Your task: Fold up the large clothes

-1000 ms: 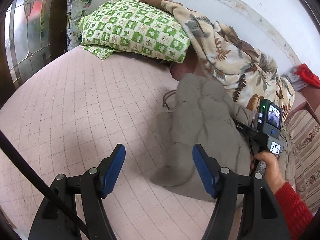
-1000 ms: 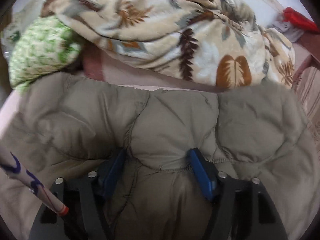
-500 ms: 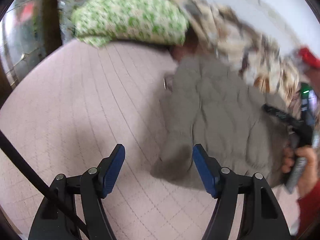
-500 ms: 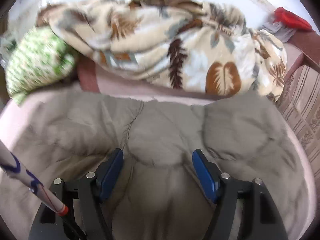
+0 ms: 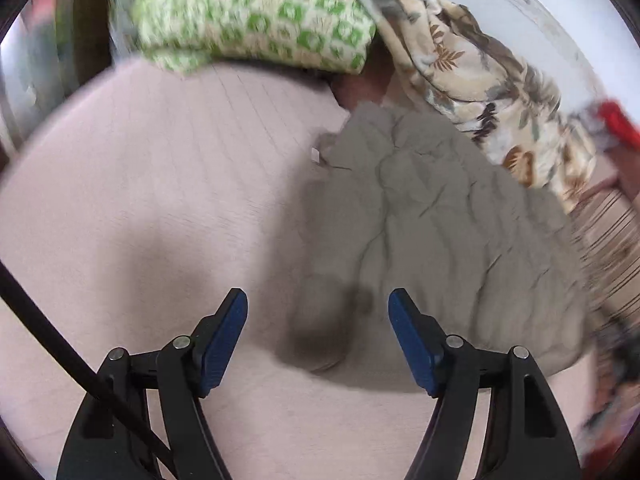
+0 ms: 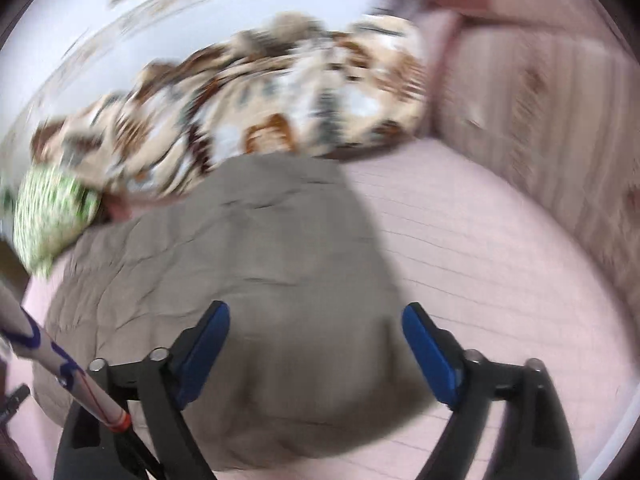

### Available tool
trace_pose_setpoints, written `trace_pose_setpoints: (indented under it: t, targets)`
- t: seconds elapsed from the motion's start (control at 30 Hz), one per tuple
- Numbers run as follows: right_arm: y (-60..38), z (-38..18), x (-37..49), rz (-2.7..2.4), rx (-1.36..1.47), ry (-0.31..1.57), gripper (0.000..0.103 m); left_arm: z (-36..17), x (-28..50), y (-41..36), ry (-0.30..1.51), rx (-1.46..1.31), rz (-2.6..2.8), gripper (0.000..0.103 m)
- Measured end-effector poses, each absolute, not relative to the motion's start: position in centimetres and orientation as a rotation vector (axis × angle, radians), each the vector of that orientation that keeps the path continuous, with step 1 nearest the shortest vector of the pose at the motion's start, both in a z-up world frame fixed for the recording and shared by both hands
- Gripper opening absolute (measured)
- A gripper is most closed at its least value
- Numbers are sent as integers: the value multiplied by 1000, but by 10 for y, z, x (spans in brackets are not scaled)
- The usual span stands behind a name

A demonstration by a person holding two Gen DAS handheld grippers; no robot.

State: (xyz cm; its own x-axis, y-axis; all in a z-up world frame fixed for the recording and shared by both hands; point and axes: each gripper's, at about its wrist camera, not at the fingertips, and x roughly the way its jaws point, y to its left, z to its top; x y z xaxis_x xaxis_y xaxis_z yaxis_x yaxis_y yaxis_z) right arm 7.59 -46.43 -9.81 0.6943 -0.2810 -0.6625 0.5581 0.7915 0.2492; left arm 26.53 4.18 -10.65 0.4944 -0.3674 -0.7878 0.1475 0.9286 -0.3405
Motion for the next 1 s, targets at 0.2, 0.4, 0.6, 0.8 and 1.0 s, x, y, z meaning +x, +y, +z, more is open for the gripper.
trace_pose_setpoints:
  t: [0.2,0.4,0.6,0.8,1.0]
  targets:
    - [-535,-162,88,-266,794,730,98,-137,337,4,1171,-307,-522,83]
    - [-547,-209,138,59,967,799,100,-183,369,-15,1242,-383,-557,102]
    - [-545,-199,156,121,987,773,54,-154,362,-41,1178,-303,-565,90]
    - [-560,-165,143,31,909,664,42,-162,372,-56,1163,-295,-524,89]
    - [-565,-174,143,-69,917,691,61,-141,355,-43,1156,-306,-473,87]
